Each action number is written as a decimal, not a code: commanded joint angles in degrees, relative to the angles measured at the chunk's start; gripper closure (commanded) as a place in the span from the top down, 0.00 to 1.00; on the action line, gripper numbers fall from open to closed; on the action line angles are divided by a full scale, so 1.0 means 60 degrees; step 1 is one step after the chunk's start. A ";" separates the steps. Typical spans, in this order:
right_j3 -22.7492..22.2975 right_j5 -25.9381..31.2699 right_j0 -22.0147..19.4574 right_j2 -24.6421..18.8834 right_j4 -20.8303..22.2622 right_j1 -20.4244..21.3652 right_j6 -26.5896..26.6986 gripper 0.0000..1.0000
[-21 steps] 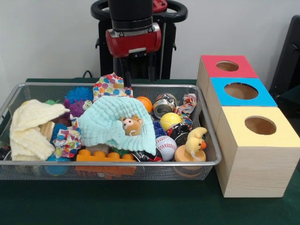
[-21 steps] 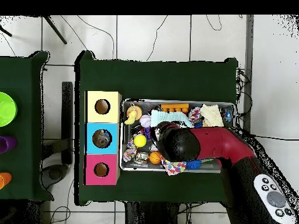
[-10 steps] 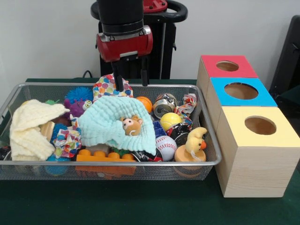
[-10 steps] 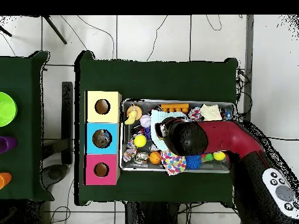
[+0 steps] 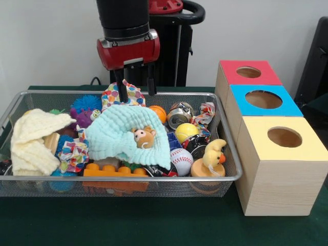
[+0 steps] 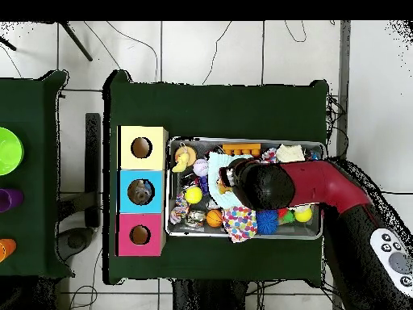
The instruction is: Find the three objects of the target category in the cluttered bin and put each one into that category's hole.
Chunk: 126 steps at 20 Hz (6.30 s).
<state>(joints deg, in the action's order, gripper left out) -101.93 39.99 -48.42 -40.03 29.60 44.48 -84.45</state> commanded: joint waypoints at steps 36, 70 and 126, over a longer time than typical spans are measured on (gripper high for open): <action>0.1555 0.2160 -0.0991 -0.1256 0.0984 -0.0822 0.4451 1.00; 0.3133 0.2350 -0.1351 -0.0821 0.1238 -0.1449 0.5173 1.00; 0.3475 0.2382 -0.1630 -0.0464 0.2274 -0.1961 0.5106 1.00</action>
<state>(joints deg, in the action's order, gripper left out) -79.43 49.15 -57.57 -45.09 38.84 33.03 -71.64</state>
